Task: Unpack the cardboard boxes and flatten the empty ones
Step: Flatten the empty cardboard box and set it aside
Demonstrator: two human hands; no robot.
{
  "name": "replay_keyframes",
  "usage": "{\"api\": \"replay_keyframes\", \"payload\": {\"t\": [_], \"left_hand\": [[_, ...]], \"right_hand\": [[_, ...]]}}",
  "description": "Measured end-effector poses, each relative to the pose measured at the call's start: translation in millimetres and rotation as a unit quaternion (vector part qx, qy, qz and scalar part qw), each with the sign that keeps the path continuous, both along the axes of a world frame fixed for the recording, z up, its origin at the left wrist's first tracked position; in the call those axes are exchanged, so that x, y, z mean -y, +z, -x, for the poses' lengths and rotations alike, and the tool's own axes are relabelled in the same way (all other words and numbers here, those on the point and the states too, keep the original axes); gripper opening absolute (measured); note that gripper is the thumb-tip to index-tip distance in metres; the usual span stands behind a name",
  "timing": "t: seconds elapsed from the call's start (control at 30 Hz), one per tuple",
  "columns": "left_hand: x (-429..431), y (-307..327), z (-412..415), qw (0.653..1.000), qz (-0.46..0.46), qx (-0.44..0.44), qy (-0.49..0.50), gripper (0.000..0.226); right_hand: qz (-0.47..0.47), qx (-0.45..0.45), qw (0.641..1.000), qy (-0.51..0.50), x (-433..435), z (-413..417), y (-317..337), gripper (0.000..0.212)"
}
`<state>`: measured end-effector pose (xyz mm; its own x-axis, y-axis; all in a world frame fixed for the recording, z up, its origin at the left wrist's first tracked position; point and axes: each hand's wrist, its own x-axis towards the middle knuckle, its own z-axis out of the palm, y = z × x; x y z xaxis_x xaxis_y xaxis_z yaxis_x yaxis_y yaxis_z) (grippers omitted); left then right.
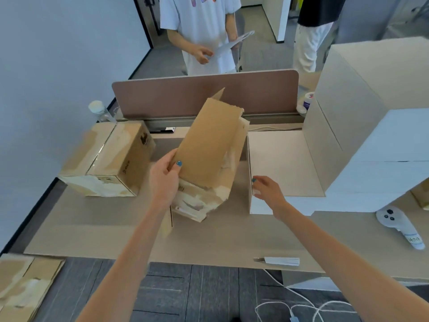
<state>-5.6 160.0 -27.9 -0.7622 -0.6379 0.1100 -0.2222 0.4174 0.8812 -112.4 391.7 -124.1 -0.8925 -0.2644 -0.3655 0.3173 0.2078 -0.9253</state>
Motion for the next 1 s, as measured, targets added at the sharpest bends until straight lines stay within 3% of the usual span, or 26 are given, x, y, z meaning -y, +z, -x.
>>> {"api": "replay_keyframes", "payload": {"t": [0.07,0.27,0.37,0.5,0.63,0.83,0.93,1.0], "left_hand": [[9,8,-5,0.991,-0.126,-0.043,0.020,0.042],[53,3,-18,0.921,-0.378,-0.068,0.069,0.042],[65,-6,-28,0.887,-0.452,-0.086,0.045,0.040],[80,-35,-39,0.851,-0.515,-0.095,0.036,0.038],[94,-66,-48,0.841,-0.534,-0.071,0.054,0.036],[109,-100,-59,0.854,-0.518,0.000,0.046,0.032],[121,-107,-65,0.895,-0.438,0.024,0.076,0.038],[129,-109,-70,0.914,-0.396,0.039,0.080,0.030]], "right_hand": [[0.020,0.048,0.999,-0.013,8,0,3,0.023],[0.017,0.044,0.999,0.011,25,-5,7,0.039],[0.044,0.082,0.995,0.020,36,-5,4,0.064],[0.070,0.076,0.995,0.000,49,-5,12,0.069],[0.076,0.015,0.997,0.018,59,-9,21,0.043],[0.032,-0.050,0.998,0.027,79,-14,23,0.055],[-0.008,-0.083,0.996,0.034,93,-19,25,0.058],[-0.040,-0.109,0.992,0.052,107,-26,24,0.063]]}}
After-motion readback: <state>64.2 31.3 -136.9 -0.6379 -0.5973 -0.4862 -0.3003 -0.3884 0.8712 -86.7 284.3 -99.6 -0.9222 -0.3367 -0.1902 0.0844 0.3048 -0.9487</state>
